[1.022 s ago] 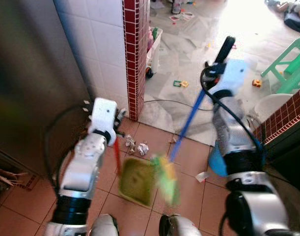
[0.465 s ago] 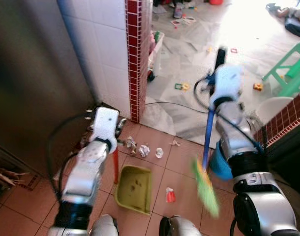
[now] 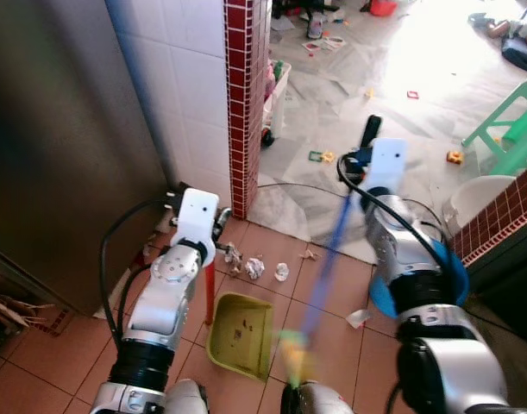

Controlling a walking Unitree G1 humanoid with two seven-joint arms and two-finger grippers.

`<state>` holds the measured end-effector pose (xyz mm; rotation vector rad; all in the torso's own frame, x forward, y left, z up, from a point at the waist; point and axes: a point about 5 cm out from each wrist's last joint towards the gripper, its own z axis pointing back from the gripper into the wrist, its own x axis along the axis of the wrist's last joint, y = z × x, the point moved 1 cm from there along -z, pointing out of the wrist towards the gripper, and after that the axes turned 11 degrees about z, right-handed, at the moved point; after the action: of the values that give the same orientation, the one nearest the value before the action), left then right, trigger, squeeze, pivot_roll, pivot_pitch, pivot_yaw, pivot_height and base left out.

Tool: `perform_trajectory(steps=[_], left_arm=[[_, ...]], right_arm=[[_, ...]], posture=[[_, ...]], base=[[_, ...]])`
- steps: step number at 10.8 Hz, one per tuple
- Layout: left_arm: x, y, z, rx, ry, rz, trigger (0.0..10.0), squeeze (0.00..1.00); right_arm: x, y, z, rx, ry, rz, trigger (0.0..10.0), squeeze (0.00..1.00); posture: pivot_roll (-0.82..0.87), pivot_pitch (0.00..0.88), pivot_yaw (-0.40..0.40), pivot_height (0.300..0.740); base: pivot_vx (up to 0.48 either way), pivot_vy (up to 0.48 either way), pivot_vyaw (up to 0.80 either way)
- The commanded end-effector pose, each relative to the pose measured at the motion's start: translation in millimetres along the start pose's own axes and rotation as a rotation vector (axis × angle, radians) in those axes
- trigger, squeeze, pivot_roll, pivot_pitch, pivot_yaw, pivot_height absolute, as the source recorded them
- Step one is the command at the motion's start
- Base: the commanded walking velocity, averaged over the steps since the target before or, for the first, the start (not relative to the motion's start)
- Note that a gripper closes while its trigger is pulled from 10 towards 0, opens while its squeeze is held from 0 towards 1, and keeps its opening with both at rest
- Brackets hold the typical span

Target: Sweep floor

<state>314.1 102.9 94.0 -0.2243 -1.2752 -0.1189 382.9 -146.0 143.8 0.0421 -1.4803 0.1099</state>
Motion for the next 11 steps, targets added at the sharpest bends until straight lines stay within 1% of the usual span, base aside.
perform_trajectory(steps=[1,2,3,4,5,6,7,8,9,10,11], left_arm=[[-28,-6.8,0.3,-0.019,0.119,0.007,10.0,0.0],[-28,-6.5,-1.2,-0.019,0.114,0.008,10.0,0.0],[-28,-6.1,-2.2,-0.016,0.109,0.012,10.0,0.0],[-28,-6.2,-2.8,-0.016,0.107,0.016,10.0,0.0],[-27,-6.5,-3.5,-0.013,0.098,0.026,10.0,0.0],[-25,-6.9,-4.2,-0.011,0.087,0.033,10.0,0.0],[-18,-6.3,-5.9,-0.002,0.047,0.058,10.0,0.0],[-11,-3.4,-6.5,0.013,-0.003,0.085,10.0,0.0],[-6,-1.2,-4.8,0.013,-0.037,0.105,10.0,0.0],[2,3.7,2.4,0.009,-0.085,0.115,10.0,0.0],[6,9.6,8.6,0.023,-0.111,0.12,10.0,0.0]], right_arm=[[33,5.3,-3.5,0.048,-0.121,-0.101,10.0,0.0],[50,12.9,-1.8,0.109,-0.207,-0.18,10.0,0.0],[60,16.8,-0.5,0.146,-0.247,-0.217,10.0,0.0],[65,16.9,-0.4,0.153,-0.265,-0.26,10.0,0.0],[72,15.5,0.0,0.153,-0.292,-0.25,10.0,0.0],[74,14.2,0.2,0.15,-0.303,-0.229,10.0,0.0],[78,7.2,2.4,0.123,-0.342,-0.127,10.0,0.0],[81,-3.3,6.0,0.078,-0.389,0.003,10.0,0.0],[79,-10.8,8.9,0.044,-0.4,0.055,10.0,0.0],[67,-21.0,16.2,0.01,-0.381,0.115,10.0,0.0],[56,-26.0,22.5,0.001,-0.357,0.124,10.0,0.0]], posture=[[-0.02,0.027,-0.046,0.74],[-0.02,0.024,-0.048,0.74],[-0.02,0.018,-0.049,0.74],[-0.02,0.016,-0.049,0.74],[-0.02,0.016,-0.049,0.74],[-0.02,0.012,-0.048,0.74],[-0.02,0.012,-0.048,0.74],[-0.02,0.005,-0.052,0.74],[-0.02,0.0,-0.052,0.74],[-0.02,0.0,-0.052,0.74],[-0.02,0.0,-0.052,0.74]], base=[[0.0,0.0,0.0],[0.0,0.0,0.0],[0.0,0.0,0.0],[0.0,0.0,0.0],[0.0,0.0,0.0],[0.0,0.0,0.0],[0.0,0.0,0.0],[0.0,0.0,0.0],[0.0,0.0,0.0],[0.0,0.0,0.0],[0.0,0.0,0.0]])
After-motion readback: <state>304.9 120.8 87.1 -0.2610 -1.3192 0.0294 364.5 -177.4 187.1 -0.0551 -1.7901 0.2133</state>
